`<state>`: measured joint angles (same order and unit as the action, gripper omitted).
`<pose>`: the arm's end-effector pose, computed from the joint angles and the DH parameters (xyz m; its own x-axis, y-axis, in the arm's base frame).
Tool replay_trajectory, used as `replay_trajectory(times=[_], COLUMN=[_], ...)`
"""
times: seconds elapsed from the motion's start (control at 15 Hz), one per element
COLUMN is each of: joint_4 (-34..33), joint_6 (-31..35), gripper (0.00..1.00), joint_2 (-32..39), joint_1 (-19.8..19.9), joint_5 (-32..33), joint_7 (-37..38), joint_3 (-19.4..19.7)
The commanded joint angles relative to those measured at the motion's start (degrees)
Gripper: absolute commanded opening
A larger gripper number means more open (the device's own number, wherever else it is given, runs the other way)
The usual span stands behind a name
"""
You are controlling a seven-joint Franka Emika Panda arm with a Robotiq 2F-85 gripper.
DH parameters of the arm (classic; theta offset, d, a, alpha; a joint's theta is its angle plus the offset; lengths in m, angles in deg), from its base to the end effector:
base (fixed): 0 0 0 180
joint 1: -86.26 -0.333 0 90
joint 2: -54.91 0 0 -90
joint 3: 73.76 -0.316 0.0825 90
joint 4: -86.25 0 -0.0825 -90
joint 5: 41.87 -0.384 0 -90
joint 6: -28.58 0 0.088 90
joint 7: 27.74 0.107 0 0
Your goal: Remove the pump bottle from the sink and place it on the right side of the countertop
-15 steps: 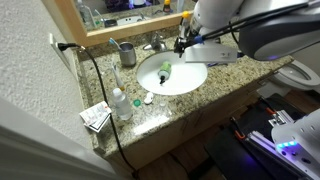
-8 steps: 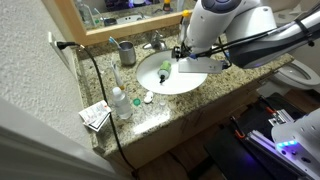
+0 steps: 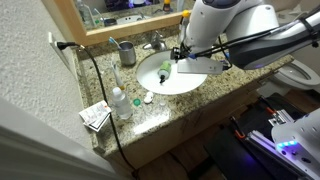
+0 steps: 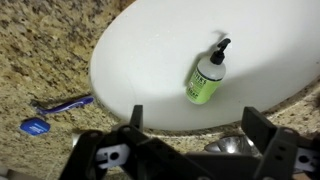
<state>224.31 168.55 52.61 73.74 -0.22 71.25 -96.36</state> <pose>0.4036 0.2825 0.3330 0.7421 -0.4688 0.4791 -0.5328 -0.8462 -0.0028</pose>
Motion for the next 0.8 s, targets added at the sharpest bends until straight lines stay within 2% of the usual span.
replay_trajectory(times=[0.0, 0.13, 0.2, 0.73], joint_4=[0.0, 0.0, 0.0, 0.0], joint_6=[1.0, 0.3, 0.1, 0.1], gripper=[1.00, 1.00, 1.00, 1.00], joint_2=[0.1, 0.2, 0.0, 0.0], joint_1=[-1.7, -2.4, -2.4, -2.7], joint_5=[-1.4, -5.2, -2.9, -4.3], joint_7=[0.6, -1.3, 0.1, -0.1], joint_3=[1.8, 2.0, 2.0, 2.1])
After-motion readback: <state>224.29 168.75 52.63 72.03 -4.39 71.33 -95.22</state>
